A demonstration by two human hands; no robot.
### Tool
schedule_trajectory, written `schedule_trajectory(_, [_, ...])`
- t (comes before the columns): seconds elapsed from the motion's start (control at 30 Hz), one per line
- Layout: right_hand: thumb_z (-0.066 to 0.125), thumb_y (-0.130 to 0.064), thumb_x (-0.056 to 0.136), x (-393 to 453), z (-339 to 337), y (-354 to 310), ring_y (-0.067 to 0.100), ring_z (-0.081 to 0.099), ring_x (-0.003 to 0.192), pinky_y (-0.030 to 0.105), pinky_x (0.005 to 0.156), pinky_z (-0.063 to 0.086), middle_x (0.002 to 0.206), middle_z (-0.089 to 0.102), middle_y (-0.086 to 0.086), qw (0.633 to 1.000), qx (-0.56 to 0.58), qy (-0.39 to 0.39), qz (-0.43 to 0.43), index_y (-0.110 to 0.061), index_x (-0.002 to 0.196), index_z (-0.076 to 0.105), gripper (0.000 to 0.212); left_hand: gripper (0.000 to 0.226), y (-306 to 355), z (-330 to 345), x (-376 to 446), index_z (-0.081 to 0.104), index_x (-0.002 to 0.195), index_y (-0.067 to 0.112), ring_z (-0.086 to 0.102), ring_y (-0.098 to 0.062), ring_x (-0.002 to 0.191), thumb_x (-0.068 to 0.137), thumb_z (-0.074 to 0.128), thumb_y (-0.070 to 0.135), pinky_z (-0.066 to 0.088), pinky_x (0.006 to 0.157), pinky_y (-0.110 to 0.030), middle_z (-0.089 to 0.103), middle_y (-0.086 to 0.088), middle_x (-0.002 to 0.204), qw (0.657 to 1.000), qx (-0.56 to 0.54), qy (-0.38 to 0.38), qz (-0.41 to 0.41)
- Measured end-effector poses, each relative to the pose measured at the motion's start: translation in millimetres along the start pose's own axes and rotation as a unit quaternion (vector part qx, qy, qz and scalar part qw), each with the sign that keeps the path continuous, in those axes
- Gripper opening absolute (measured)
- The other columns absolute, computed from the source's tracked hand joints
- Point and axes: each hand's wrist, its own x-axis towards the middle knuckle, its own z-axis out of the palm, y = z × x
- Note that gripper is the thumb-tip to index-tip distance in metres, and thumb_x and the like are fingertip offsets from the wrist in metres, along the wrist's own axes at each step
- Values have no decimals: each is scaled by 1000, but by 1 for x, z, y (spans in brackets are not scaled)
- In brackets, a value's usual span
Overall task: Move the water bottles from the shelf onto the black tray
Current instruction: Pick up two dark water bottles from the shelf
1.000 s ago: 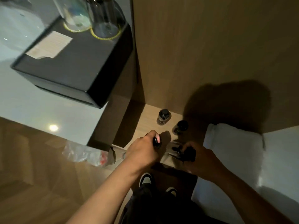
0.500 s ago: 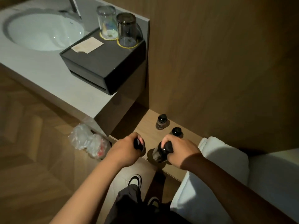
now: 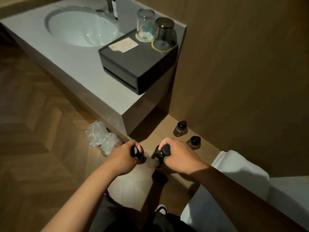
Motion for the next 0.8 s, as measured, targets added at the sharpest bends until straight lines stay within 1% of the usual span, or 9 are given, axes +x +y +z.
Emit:
schedule_trajectory(0.07, [61, -12, 76, 13, 15, -18, 18, 62, 92, 37, 80, 55, 98, 65, -4, 1000, -14, -6, 2, -34, 95, 54, 30, 24, -21, -11, 4, 55, 94, 32, 61, -20, 89, 82, 59, 11, 52, 76, -30, 62, 2, 98, 1000, -12, 0, -8])
schedule_trajectory(0.13, [60, -12, 75, 25, 30, -39, 19, 62, 93, 35, 81, 54, 98, 66, -2, 1000, -22, -13, 10, -34, 92, 52, 29, 24, -46, -26, 8, 55, 93, 32, 59, -15, 73, 83, 59, 11, 46, 57, -21, 60, 2, 90, 1000, -21, -6, -16])
schedule_trajectory(0.17, [60, -12, 74, 32, 37, -51, 20, 62, 93, 34, 82, 53, 98, 65, -1, 1000, -20, -16, 16, -33, 91, 52, 29, 23, -58, -34, 11, 55, 92, 32, 57, -13, 67, 84, 58, 11, 42, 53, -20, 58, 3, 86, 999, -24, -13, -19])
schedule_trajectory(0.27, [65, -10, 74, 54, 56, -90, 21, 61, 94, 35, 78, 53, 98, 64, 1, 999, -7, -26, 35, -29, 96, 55, 31, 21, -98, -69, 23, 56, 92, 30, 55, -15, 64, 84, 56, 10, 42, 55, -22, 59, 4, 82, 999, -31, -37, -13])
schedule_trajectory(0.37, [62, -13, 77, 81, 78, -132, 20, 60, 91, 29, 68, 50, 100, 63, -3, 998, -2, -26, 52, -35, 97, 53, 31, 19, -137, -110, 34, 57, 94, 27, 57, -14, 76, 83, 58, 12, 47, 68, -25, 61, 6, 87, 999, -22, -39, -1])
schedule_trajectory(0.47, [60, -21, 71, 108, 102, -172, 19, 61, 91, 43, 79, 56, 100, 64, -6, 999, -12, -12, 48, -42, 94, 51, 33, 17, -175, -148, 37, 61, 93, 26, 63, -15, 87, 81, 63, 15, 50, 75, -28, 68, 4, 95, 999, -47, -17, 3])
schedule_trajectory(0.6, [62, -5, 76, 142, 132, -228, 17, 58, 96, 41, 84, 54, 96, 57, -9, 999, 10, 5, 47, -34, 94, 55, 34, 20, -220, -193, 40, 58, 96, 29, 64, -19, 87, 80, 61, 18, 53, 79, -36, 68, 0, 97, 997, -65, 33, -19])
schedule_trajectory(0.67, [63, -4, 77, 161, 145, -254, 18, 59, 96, 37, 84, 54, 93, 56, -9, 999, 9, -4, 36, -35, 92, 52, 36, 21, -240, -215, 42, 55, 92, 36, 64, -18, 83, 80, 60, 20, 56, 76, -38, 68, 2, 94, 995, -83, 46, -38])
schedule_trajectory(0.8, [65, -4, 76, 198, 163, -299, 18, 60, 98, 30, 84, 51, 95, 60, -6, 1000, 17, -20, -5, -36, 91, 51, 38, 25, -274, -256, 50, 55, 91, 38, 62, -11, 84, 81, 62, 16, 52, 63, -22, 63, 6, 99, 982, -158, 82, -66])
